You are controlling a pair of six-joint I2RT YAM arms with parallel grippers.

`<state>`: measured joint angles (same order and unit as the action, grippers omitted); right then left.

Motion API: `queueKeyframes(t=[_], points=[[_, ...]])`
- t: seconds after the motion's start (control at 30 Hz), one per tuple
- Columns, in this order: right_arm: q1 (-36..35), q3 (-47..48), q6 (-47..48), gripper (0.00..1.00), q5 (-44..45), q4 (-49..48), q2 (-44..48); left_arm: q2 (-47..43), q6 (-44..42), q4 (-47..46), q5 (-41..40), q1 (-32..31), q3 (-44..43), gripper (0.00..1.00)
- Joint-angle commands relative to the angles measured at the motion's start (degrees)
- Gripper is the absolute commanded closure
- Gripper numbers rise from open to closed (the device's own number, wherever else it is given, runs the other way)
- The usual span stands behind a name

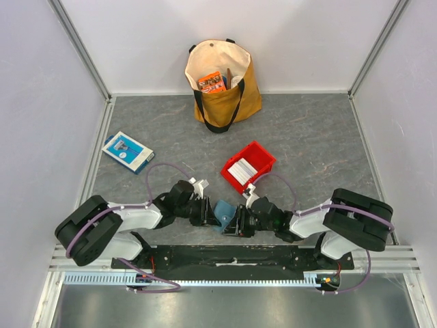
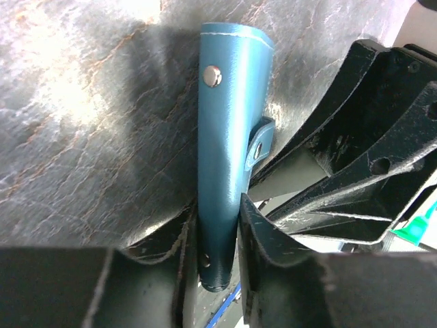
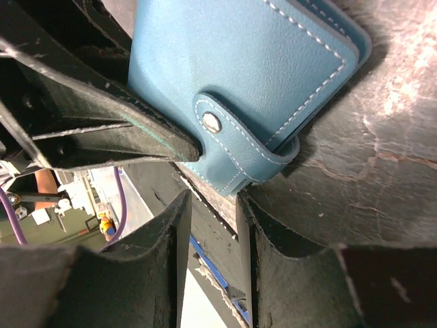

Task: Put the credit cards into the card holder
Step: Open the card holder at the corner of the board.

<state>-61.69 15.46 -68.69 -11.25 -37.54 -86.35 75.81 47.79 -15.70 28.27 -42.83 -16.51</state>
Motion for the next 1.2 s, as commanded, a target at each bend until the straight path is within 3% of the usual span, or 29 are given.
queueKeyframes(t=[0.0, 0.1, 0.23, 0.33, 0.5, 0.63, 0.97, 1.17], points=[[0.1, -0.4, 2.4, 0.59, 2.4, 3.3, -1.8, 1.5, 0.0, -0.3, 0.9, -0.2, 0.2, 0.76], [0.3, 0.4, 7.3, 0.57, 3.9, 10.3, 3.8, 1.5, -3.6, 6.2, -0.6, -0.1, -2.7, 0.89], [1.0, 3.3, 18.3, 0.54, 9.0, 22.9, 18.1, 2.2, -10.0, 17.7, -1.8, -0.2, -8.6, 0.98], [3.1, 6.4, 27.3, 0.55, 9.7, 28.2, 22.8, 2.9, -14.1, 22.2, -0.6, -0.1, -11.2, 0.98], [7.5, 12.6, 37.2, 0.56, -1.8, 27.8, 15.1, 5.6, -19.5, 26.0, 2.5, -0.1, -14.2, 0.98], [8.9, 15.7, 40.6, 0.58, -5.8, 27.3, 8.0, 8.7, -20.8, 26.4, 4.4, -0.1, -16.0, 0.98], [9.3, 13.1, 42.7, 0.57, -6.3, 29.0, 5.0, 10.7, -23.2, 28.0, 3.5, -0.1, -18.6, 0.98], [9.3, 14.4, 44.0, 0.65, -17.0, 26.7, -1.0, 10.8, -23.5, 27.7, 3.5, -0.1, -19.3, 0.98]])
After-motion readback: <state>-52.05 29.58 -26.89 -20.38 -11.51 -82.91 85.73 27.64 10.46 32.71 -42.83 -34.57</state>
